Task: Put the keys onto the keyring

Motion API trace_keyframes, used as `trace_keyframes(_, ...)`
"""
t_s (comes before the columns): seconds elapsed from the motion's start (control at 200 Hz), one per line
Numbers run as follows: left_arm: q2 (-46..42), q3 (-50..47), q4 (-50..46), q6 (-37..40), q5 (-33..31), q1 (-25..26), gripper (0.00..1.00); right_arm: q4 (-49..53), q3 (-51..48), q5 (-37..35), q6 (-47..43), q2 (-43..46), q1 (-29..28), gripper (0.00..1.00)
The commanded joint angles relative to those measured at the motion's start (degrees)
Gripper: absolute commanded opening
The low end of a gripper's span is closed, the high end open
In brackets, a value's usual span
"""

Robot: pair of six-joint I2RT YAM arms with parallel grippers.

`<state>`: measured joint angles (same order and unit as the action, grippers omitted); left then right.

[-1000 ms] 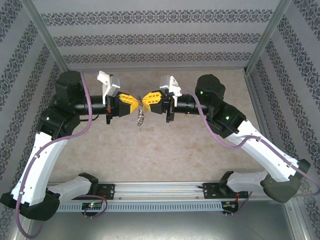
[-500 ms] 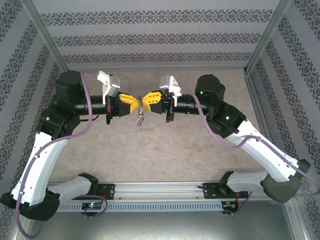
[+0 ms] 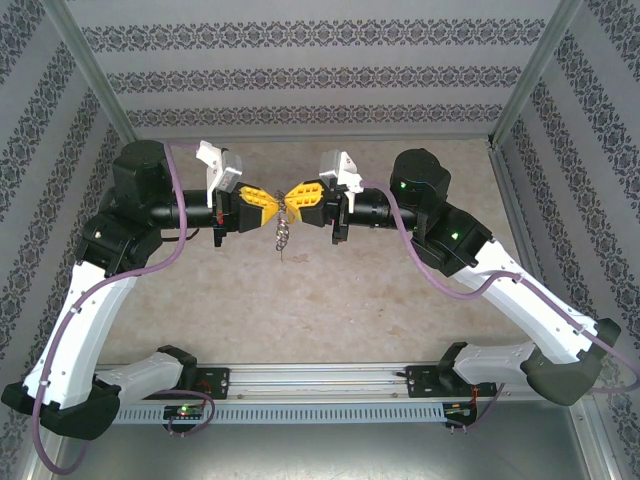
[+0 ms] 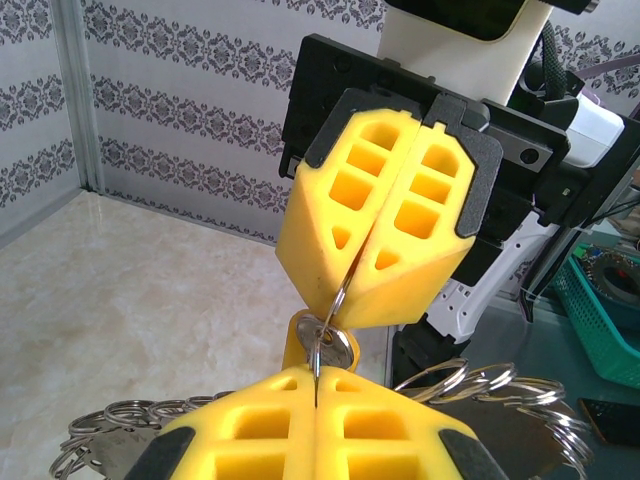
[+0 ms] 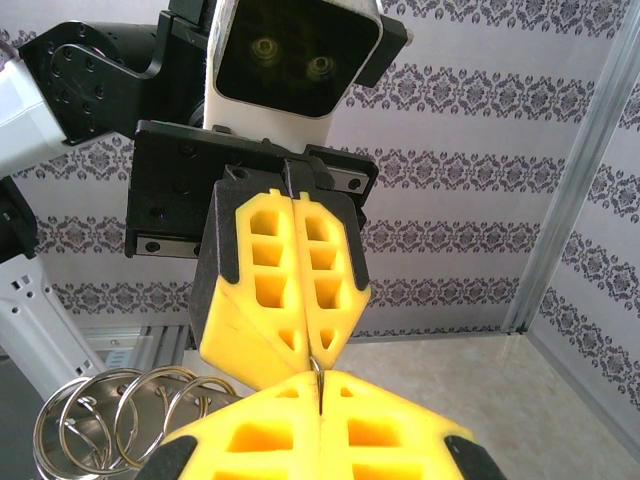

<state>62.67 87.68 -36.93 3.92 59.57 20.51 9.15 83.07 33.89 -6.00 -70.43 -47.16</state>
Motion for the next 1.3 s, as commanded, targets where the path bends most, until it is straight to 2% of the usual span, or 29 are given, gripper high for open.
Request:
trace_keyframes(0.0, -0.3, 1.9, 1.0, 1.5, 1.9, -0.4, 0.00, -1.7, -0.5, -0.7, -0.7, 0.7, -0.7, 0.00)
trace_keyframes(0.764, -0.2, 2.3, 1.3, 1.4, 2.6, -0.5, 0.00, 0.4, 0.0, -2.4, -1.1, 0.2, -0.7, 0.00)
trace_keyframes(1.294, -0.3, 2.2, 0.6, 2.1, 2.1, -0.5, 0.00, -0.4, -1.1, 0.9, -0.3, 1.9, -0.7, 0.00)
